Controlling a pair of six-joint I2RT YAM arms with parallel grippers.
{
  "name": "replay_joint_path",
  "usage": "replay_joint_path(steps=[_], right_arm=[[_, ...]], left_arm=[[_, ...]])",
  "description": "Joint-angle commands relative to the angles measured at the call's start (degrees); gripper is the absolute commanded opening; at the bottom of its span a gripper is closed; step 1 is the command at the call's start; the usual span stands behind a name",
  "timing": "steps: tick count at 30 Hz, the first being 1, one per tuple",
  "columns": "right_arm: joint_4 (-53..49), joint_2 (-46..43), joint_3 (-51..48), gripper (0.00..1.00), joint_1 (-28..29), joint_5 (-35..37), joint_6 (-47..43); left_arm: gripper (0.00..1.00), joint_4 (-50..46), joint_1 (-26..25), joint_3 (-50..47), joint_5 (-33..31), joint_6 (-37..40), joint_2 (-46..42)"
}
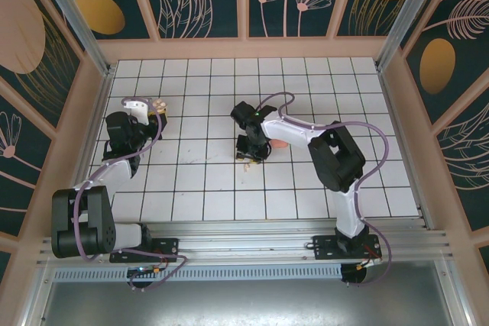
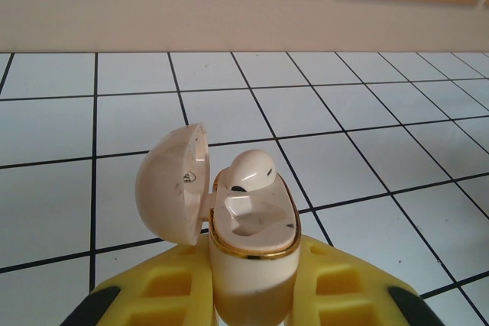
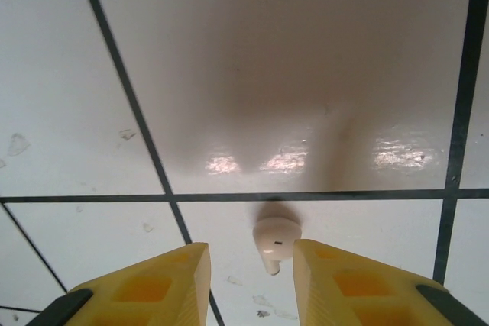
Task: Insert wireless bluetooth earbuds into charging case
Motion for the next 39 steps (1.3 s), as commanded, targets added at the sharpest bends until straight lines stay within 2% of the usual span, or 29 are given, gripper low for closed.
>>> replay_joint_path(steps=[1, 18, 28, 39], right_arm=[[-3.3, 1.85, 2.09, 0.34, -0.15, 0.35, -1.14], [-2.02, 3.38, 0.17, 0.3, 0.64, -0.97, -1.47], [-0.55, 3.24, -1.22, 0.21, 0.75, -0.19, -1.57], [1.31, 2.88, -4.32, 0.22, 0.62, -0.69, -1.54]], left_arm=[[0.11, 0.89, 0.19, 1.61, 1.26, 0.73, -0.62], [0.1, 0.89, 0.21, 1.54, 1.46, 0.56, -0.25], [0.1, 0.98, 0.21, 1.54, 1.71, 0.47, -0.07], [0.11, 2.27, 0.21, 1.39, 4.87, -0.18, 0.45]])
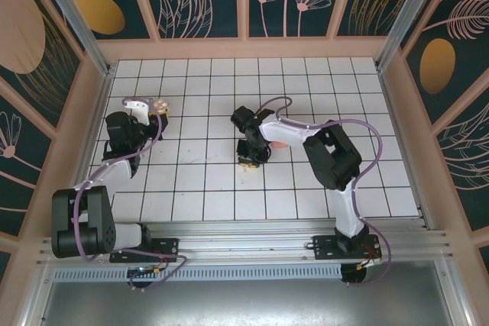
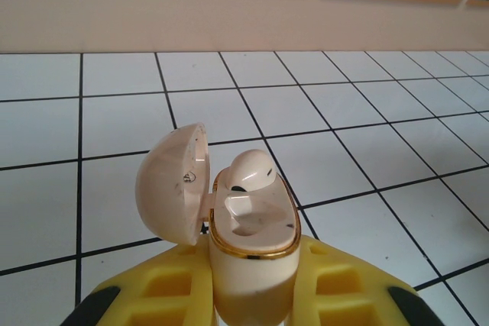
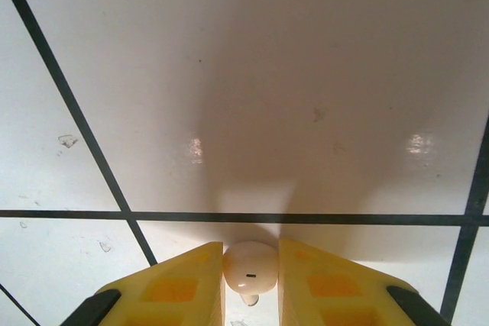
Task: Insert wireless bluetooth earbuds into charging case
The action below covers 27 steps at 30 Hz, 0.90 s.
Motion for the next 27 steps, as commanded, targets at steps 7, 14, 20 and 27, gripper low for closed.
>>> replay_joint_path(steps=[7, 14, 20, 27], right_arm=[[0.66, 1.13, -3.22, 0.22, 0.4, 0.3, -1.59], [6.22, -3.47, -2.93, 0.2, 0.2, 3.85, -1.36], [18.54, -10.0, -6.39, 0.19, 0.5, 5.98, -0.03], [32.29, -14.32, -8.66, 0.18, 1.74, 6.56, -5.31]], left_arm=[[0.11, 4.34, -0.26, 1.02, 6.6, -0.73, 0.81], [0.11, 6.43, -3.17, 0.87, 14.91, 1.07, 2.41], [0.11, 10.3, -6.27, -0.61, 19.62, 2.71, 2.52], [0.11, 17.11, -7.21, -3.27, 21.26, 1.91, 2.11]])
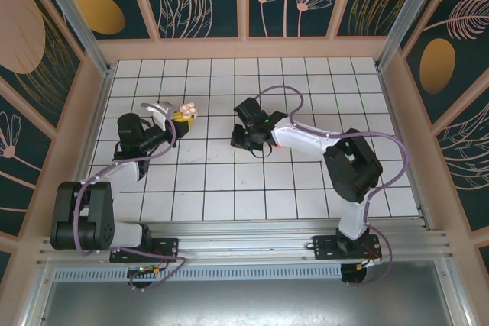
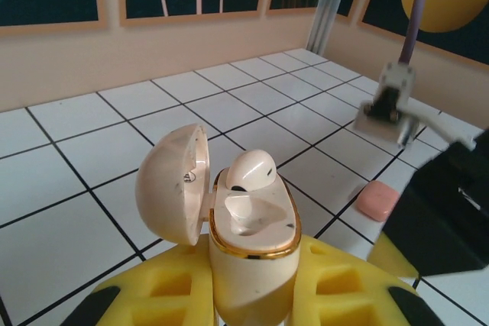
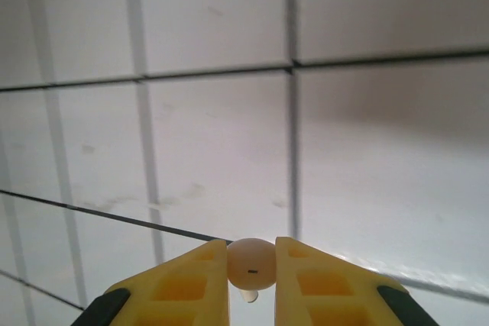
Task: Insert wireless bluetooth earbuds into charging case
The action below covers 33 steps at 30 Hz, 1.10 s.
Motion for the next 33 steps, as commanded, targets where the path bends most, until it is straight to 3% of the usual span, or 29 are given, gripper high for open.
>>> replay_joint_path(steps=[1, 10, 18, 33], right_arm=[[10.26, -2.78, -1.25, 0.17, 1.11, 1.86, -3.81], [26.05, -7.18, -4.02, 0.17, 2.24, 1.07, -9.62], [38.06, -9.82, -5.51, 0.18, 4.44, -0.3, -15.93], [44.31, -4.88, -1.25, 0.19, 5.88, -4.69, -18.63]], left_arm=[[0.11, 5.06, -0.66, -0.99, 2.46, 1.29, -0.45], [0.1, 3.69, -2.35, -2.16, 0.63, 8.0, -3.39], [0.1, 3.98, -2.55, -2.86, 0.27, 9.56, -3.54], [0.09, 4.63, -2.63, -2.45, 2.4, 8.71, -3.89]])
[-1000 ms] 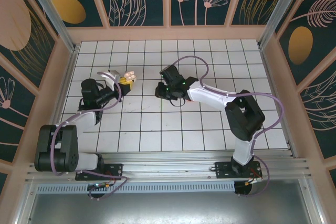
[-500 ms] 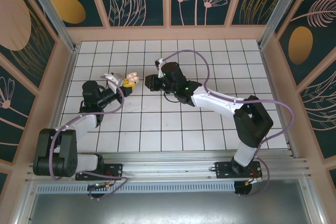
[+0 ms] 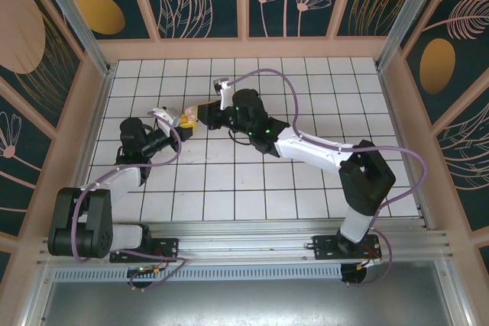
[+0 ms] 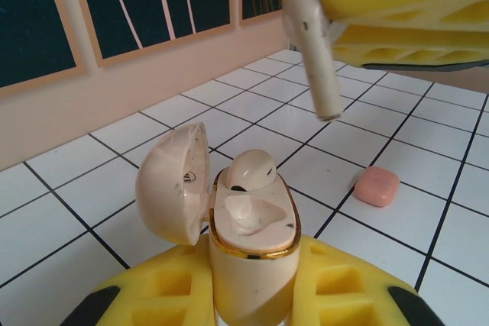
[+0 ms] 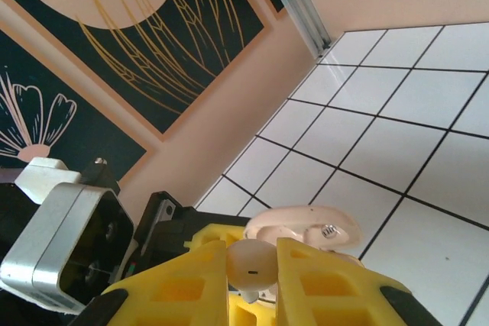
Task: Insert wireless bluetooth earbuds into charging case
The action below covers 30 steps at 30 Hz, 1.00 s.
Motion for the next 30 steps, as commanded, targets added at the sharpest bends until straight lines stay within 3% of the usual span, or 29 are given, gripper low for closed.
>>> replay_joint_path(steps=[1, 30], right_arm=[[3.28, 1.89, 2.25, 0.19, 0.3, -1.17, -1.2], [1.49, 4.51, 0.82, 0.19, 0.71, -4.77, -1.17]], left_arm=[[0.09, 2.71, -0.29, -0.14, 2.34, -0.56, -0.97], [0.1, 7.64, -0.3, 0.11, 2.88, -7.11, -1.22]])
